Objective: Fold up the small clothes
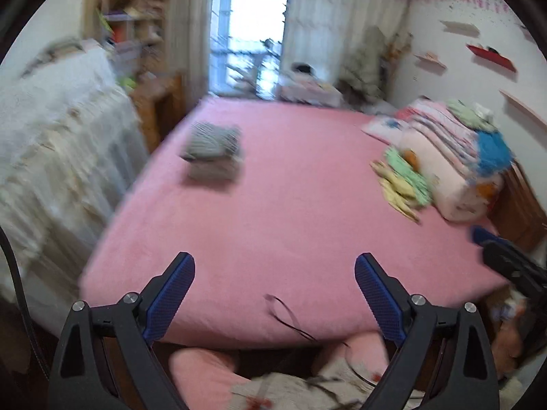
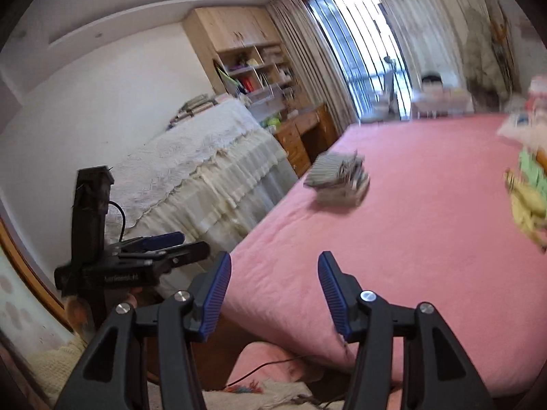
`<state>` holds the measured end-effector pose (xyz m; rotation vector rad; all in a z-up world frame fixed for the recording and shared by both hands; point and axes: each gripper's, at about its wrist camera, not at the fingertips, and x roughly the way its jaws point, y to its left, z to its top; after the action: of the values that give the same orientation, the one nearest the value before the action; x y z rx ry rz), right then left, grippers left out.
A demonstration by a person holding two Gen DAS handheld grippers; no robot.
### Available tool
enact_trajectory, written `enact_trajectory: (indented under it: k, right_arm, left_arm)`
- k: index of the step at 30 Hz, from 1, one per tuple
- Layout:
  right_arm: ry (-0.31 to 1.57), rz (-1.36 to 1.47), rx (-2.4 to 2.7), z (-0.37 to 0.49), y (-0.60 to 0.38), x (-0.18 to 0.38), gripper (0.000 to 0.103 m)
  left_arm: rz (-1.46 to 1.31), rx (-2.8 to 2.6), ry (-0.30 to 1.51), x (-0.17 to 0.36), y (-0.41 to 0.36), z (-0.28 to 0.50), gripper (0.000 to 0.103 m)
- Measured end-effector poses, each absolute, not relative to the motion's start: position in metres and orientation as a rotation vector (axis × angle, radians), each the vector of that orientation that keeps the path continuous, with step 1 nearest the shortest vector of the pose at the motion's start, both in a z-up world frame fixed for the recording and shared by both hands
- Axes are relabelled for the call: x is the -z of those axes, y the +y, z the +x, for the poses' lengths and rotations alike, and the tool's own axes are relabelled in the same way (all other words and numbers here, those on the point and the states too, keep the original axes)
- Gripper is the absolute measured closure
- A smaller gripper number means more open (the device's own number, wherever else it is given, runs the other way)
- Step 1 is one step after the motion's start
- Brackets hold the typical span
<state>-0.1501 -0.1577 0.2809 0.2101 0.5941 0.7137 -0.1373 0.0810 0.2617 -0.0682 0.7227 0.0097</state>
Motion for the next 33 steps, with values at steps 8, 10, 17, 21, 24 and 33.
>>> enact_trajectory:
  k: [8,10,17,21,24,33]
  right_arm:
    - [0.513,0.206,-0.780,-0.164,-0.162,-0.330,0.050]
    - [0.506,0.218,-0.817,-0.165,-0.161,-0.340,0.050]
    - [0.419,0.225,-0.829,-0.176,-0.165,-0.374,0.049]
    - [0.432,0.188,-0.723,-0.166,-0.157,-0.349,0.040]
    - [0.488,0.155,-0.612,-0.147,-0.148,-0.314,0.040]
    - [0.574,0.072,-0.382,-0.128,-0.134,-0.224,0.040]
  left_arm:
    - [0.041,-0.135,0.709,-0.302,0.092,-0.170,0.009]
    - [0.048,-0.124,0.712,-0.309,0.088,-0.175,0.009]
    - [0.092,-0.064,0.579,-0.350,0.064,-0.198,0.000]
    - [0.150,-0.023,0.593,-0.304,0.043,-0.180,0.000]
    - [0.133,-0.035,0.674,-0.242,0.035,-0.151,0.000]
    - [-0.017,-0.051,0.828,-0.136,0.030,-0.100,0.000]
